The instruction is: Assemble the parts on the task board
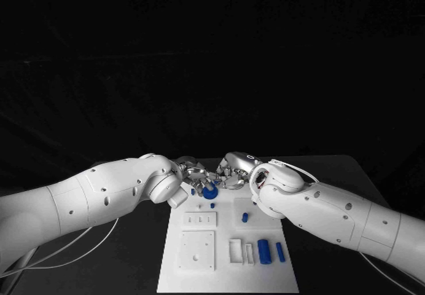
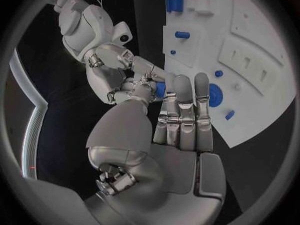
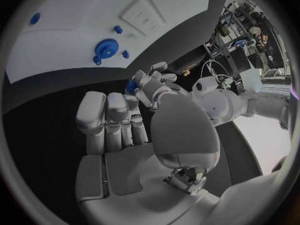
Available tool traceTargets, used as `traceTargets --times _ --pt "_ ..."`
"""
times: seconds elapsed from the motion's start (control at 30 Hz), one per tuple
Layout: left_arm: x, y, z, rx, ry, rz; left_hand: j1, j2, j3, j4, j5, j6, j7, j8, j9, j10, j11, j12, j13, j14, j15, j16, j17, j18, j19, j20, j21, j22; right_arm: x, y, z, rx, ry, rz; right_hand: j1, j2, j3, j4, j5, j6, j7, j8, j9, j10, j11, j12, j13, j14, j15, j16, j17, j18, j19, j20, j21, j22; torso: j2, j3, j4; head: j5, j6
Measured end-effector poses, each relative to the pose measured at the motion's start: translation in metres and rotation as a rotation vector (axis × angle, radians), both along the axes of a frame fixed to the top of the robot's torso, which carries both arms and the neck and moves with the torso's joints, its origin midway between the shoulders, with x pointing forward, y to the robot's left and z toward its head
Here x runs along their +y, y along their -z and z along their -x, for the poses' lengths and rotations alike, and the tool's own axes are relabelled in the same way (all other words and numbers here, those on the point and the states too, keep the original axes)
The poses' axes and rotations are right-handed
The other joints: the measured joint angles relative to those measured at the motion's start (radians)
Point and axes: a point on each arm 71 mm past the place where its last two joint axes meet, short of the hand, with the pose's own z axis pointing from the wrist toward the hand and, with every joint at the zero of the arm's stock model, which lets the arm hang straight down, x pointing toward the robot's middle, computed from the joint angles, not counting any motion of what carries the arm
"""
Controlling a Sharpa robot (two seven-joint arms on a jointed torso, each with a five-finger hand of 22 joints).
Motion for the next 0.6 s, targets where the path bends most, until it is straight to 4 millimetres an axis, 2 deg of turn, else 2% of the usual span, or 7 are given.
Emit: traceTargets --times 0.17,0.27,0.33,0.43,0.47,0.53,0.6 --pt "0.0005 0.0005 0.0002 0.005 0.004 0.000 -0.011 0.003 0.017 -0.004 0.000 0.000 0.001 0.000 0.001 0.000 0.000 0.012 0.010 0.000 0.000 0.019 0.002 0.000 -0.002 -0.002 0.004 0.021 0.0001 0.0009 0.0003 0.001 -0.002 0.000 -0.001 0.001 0.000 0.000 0.000 0.003 -0.003 -0.001 0.000 0.002 -0.002 0.000 0.000 0.000 0.000 0.000 0.000 0.000 0.000 0.000 0.000 0.000 0.000 0.0001 0.0003 -0.001 0.000" --pt "0.0007 0.0010 0.0003 0.009 0.009 -0.001 -0.020 0.004 0.019 -0.004 0.013 0.004 0.004 0.000 0.001 0.000 0.000 0.020 0.015 -0.004 -0.004 0.029 0.004 0.000 -0.004 -0.004 0.011 0.033 0.0001 0.0017 0.0005 0.003 -0.002 0.000 -0.001 0.001 0.000 0.000 0.000 0.003 -0.003 -0.002 0.000 0.004 -0.004 0.000 0.000 0.000 0.000 0.000 0.000 0.000 0.000 0.000 0.000 0.000 0.000 0.0001 0.0005 -0.002 0.000" --pt "0.0008 0.0013 0.0004 0.011 0.012 -0.002 -0.028 0.006 0.027 -0.012 0.018 0.004 0.004 -0.007 0.031 0.001 -0.001 0.030 0.023 -0.004 -0.004 0.043 0.007 0.000 -0.004 -0.004 0.011 0.044 -0.0001 0.0021 0.0007 0.003 -0.003 0.000 -0.001 0.001 0.000 0.000 0.000 0.003 -0.003 0.001 0.000 0.004 -0.004 0.000 0.000 0.000 0.000 0.000 0.000 0.000 0.000 0.000 0.000 0.000 0.000 0.0001 0.0005 -0.002 0.000" --pt "0.0010 0.0015 0.0002 0.014 0.015 -0.003 -0.034 0.005 0.031 -0.016 0.024 0.003 0.004 -0.007 0.035 0.004 -0.004 0.035 0.028 -0.004 -0.004 0.051 0.007 0.000 -0.007 -0.007 0.015 0.054 -0.0005 0.0027 0.0009 0.003 -0.005 -0.001 -0.002 0.001 -0.008 0.000 0.004 0.002 -0.003 0.001 0.000 0.004 -0.004 -0.002 0.000 0.000 0.000 -0.005 0.000 0.000 0.000 0.000 -0.002 0.000 0.000 0.0003 0.0005 -0.002 0.000" --pt "0.0010 0.0016 0.0001 0.014 0.016 -0.003 -0.034 0.005 0.031 -0.017 0.028 0.005 0.006 -0.007 0.039 0.002 -0.006 0.042 0.031 -0.004 -0.004 0.056 0.009 0.000 -0.007 -0.007 0.015 0.057 -0.0008 0.0029 0.0009 0.004 -0.005 -0.001 -0.011 -0.009 -0.016 0.006 0.013 -0.009 -0.003 0.004 0.000 0.004 -0.004 -0.008 -0.001 0.000 0.000 -0.005 0.000 0.000 0.000 0.000 -0.005 0.000 0.000 0.0006 0.0004 -0.002 -0.001" --pt "0.0009 0.0015 -0.0003 0.014 0.017 -0.003 -0.037 0.008 0.031 -0.017 0.038 0.006 0.008 -0.010 0.058 -0.001 -0.008 0.057 0.038 -0.004 -0.004 0.070 0.013 0.000 -0.007 -0.008 0.023 0.065 -0.0023 0.0036 0.0011 0.004 -0.004 -0.001 -0.015 -0.013 -0.032 0.016 0.018 -0.032 0.001 0.012 0.000 0.003 -0.004 -0.008 -0.004 0.000 0.000 -0.007 -0.002 0.000 0.000 0.000 -0.006 0.000 0.000 0.0006 -0.0002 -0.001 -0.002" --pt "0.0006 0.0011 -0.0005 0.013 0.018 -0.002 -0.038 0.009 0.031 -0.017 0.050 0.006 0.008 -0.011 0.059 0.002 -0.012 0.070 0.046 -0.007 -0.007 0.085 0.018 0.000 -0.003 -0.011 0.027 0.074 -0.0043 0.0044 0.0012 0.004 -0.001 -0.001 -0.039 -0.026 -0.072 0.034 0.024 -0.081 0.013 0.011 0.001 -0.015 0.007 -0.027 -0.017 0.000 0.000 -0.020 -0.011 0.000 0.000 0.000 -0.023 0.000 0.000 0.0012 -0.0003 -0.001 -0.002"
